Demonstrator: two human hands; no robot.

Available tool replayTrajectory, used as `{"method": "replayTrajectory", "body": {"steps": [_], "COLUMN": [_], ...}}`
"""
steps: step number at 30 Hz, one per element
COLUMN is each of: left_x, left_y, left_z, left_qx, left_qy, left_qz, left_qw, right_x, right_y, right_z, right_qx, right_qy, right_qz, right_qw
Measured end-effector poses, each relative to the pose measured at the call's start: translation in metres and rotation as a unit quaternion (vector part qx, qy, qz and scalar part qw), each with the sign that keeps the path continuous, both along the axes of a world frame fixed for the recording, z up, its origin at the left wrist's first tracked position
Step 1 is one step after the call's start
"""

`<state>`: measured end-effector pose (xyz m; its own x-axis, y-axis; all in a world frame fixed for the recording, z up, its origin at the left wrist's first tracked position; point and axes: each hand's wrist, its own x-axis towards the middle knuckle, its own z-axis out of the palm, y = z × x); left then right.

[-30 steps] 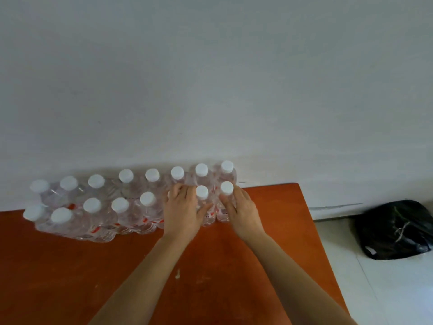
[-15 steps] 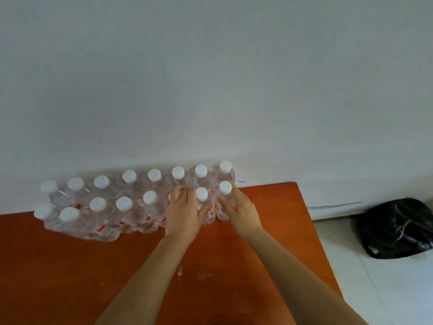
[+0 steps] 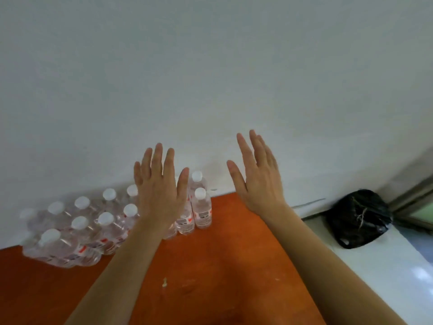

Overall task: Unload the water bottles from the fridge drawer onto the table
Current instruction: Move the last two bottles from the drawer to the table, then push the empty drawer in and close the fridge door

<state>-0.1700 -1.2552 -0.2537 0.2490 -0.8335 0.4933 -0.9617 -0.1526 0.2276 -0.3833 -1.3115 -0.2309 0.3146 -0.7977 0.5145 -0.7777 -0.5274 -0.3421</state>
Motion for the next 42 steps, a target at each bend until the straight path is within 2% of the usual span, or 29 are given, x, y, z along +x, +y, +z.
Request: {"method": "replayTrajectory", "body": {"steps": [2,5,10,14,19,24,33,42], "left_x": [-0.018,-0.057,-0.138,-0.215,-0.322,-0.443,-0.658,-0.823], "left_y": [-0.010,-0.020,-0.016,0.006,0.071,0.190,0.427,0.571], "left_z": [0.006,0.009,0.020,0.047,0.085,0.085,0.085,0.033], "left_qx": [-0.011,-0.006,0.025,0.013,-0.019,-0.005,-0.045,0.001], "left_qy": [-0.008,-0.004,0.009,0.008,-0.001,-0.034,-0.035,-0.080], "left_qz": [-0.017,-0.065,-0.136,-0.209,-0.317,-0.404,-0.606,-0.717], "left_qw": [1.000,0.998,0.990,0.978,0.948,0.914,0.794,0.693], "right_x": [-0.030,-0.082,-0.166,-0.229,-0.327,-0.431,-0.571,-0.665], "right_y": [0.000,0.012,0.060,0.114,0.218,0.383,0.684,0.853], "right_z": [0.002,-0.003,0.000,0.021,0.045,0.046,0.043,-0.013], "right_qx": [-0.057,-0.084,-0.059,-0.051,-0.073,-0.062,-0.009,0.046], "right_qy": [0.034,0.071,0.088,0.088,0.068,0.082,0.087,0.060], "right_qz": [-0.051,-0.134,-0.251,-0.309,-0.385,-0.490,-0.675,-0.780], "right_qw": [0.996,0.985,0.962,0.945,0.917,0.865,0.733,0.621]}}
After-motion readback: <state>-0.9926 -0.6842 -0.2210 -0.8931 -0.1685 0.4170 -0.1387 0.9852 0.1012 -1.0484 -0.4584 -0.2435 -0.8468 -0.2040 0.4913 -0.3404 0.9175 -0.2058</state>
